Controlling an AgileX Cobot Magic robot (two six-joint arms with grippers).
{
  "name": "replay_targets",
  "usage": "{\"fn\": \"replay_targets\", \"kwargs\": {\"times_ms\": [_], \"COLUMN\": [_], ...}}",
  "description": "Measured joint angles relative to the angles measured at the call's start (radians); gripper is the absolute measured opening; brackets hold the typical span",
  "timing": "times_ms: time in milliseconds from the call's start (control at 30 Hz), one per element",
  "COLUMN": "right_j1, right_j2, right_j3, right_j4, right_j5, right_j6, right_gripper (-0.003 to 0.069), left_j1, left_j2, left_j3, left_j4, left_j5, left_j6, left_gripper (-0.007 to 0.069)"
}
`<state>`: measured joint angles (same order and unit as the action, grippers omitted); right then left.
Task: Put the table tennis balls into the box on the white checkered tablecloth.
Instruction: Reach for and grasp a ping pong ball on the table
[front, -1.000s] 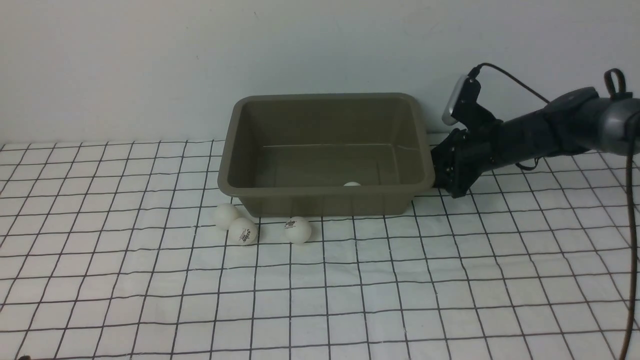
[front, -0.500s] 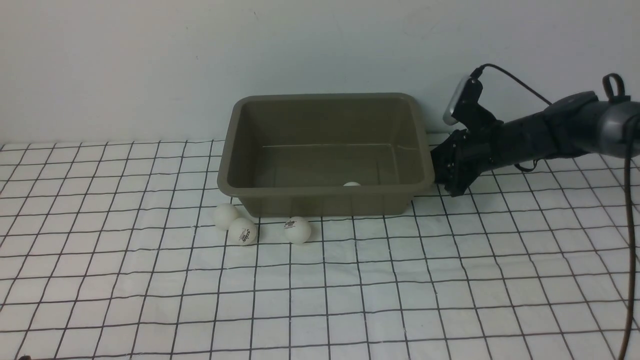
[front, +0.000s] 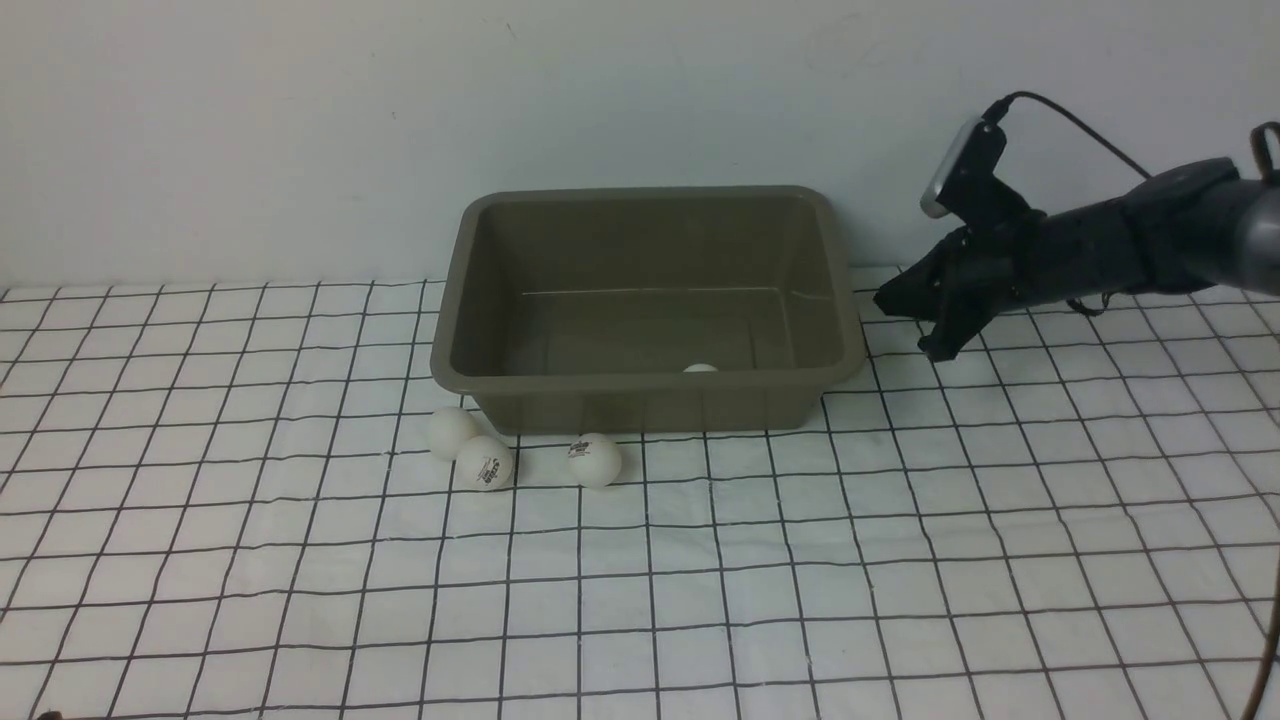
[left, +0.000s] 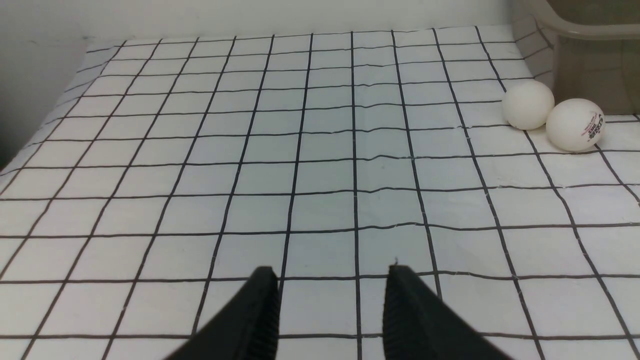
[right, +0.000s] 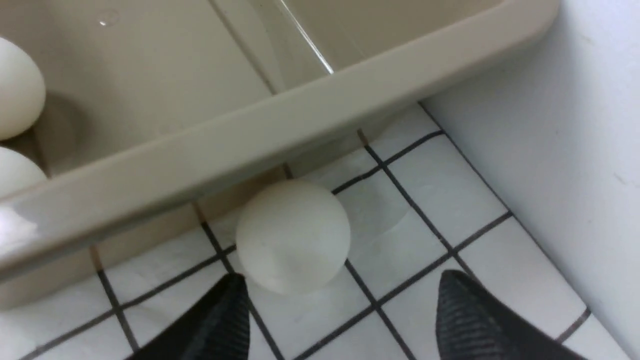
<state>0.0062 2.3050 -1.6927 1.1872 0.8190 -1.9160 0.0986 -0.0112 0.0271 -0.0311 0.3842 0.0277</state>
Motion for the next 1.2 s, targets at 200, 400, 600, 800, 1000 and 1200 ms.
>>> {"fn": "replay_targets", "kwargs": {"times_ms": [200,400,600,800,1000,1200], "right_j1": [0.000,0.001,0.024,0.047,0.056,0.026], "right_j2": [0.028,0.037,0.044,0.095,0.116,0.081], "right_j3": [-0.001,-0.001,-0.006,-0.058,-0.066,-0.067], "right_j4": [0.026,0.053,0.098,0.081,0.073,0.014], "right_j5": [0.031,0.089,0.068,0.039,-0.007,-0.038], "right_j6": [-0.026,-0.037,-0.078,-0.068,-0.035,-0.003], "right_gripper": [0.0435,0.0429,0.0424,0.0420,0.0355,0.0356], "left_j1": [0.000,0.000,0.000,0.000,0.000,0.000], "left_j2": [0.000,0.000,0.000,0.000,0.000,0.000], "left_j3": [0.000,0.000,0.000,0.000,0.000,0.000], "left_j4": [0.000,0.000,0.000,0.000,0.000,0.000], "left_j5": [0.000,0.000,0.000,0.000,0.000,0.000], "left_j6": [0.000,0.000,0.000,0.000,0.000,0.000], "left_gripper": [0.0268,0.0268,0.0268,0.0268,0.0268,0.0268]}}
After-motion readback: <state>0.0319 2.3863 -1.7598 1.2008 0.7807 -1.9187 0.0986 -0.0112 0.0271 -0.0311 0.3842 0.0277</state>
